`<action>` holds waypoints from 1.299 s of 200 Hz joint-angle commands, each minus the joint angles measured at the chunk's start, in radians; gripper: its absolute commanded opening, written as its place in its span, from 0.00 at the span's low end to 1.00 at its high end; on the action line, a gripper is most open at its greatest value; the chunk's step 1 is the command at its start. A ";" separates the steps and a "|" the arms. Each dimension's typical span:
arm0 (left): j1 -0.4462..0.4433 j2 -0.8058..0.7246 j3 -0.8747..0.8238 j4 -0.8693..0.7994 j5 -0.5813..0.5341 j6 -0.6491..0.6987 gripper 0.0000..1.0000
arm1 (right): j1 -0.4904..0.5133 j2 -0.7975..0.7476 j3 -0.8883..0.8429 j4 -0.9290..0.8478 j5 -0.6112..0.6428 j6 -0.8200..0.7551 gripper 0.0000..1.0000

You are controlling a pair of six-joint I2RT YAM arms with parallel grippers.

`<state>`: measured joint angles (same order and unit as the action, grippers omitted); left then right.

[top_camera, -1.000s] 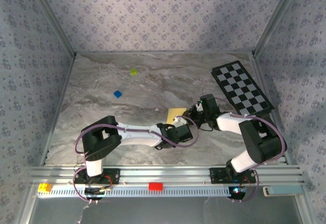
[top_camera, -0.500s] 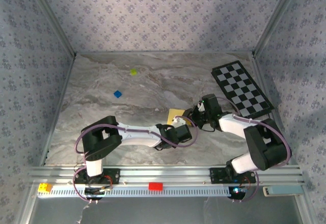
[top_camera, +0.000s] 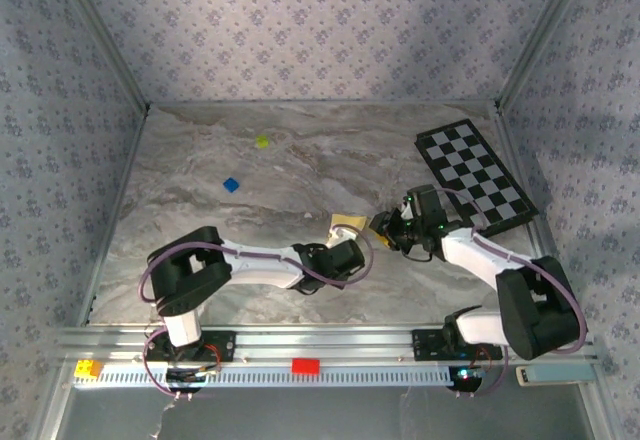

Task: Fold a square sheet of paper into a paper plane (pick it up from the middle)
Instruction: Fold the wing for the fifth time at the center of the table.

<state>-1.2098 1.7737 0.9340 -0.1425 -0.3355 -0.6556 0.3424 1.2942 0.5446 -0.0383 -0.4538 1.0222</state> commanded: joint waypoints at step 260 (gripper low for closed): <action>0.259 0.009 -0.269 0.600 0.646 -0.177 0.04 | 0.088 -0.018 -0.049 0.125 -0.072 -0.267 0.18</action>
<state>-0.9554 1.7580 0.6628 0.4610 0.2810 -0.8146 0.4263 1.2720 0.4706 0.0872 -0.5213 0.7765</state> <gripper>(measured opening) 0.046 0.185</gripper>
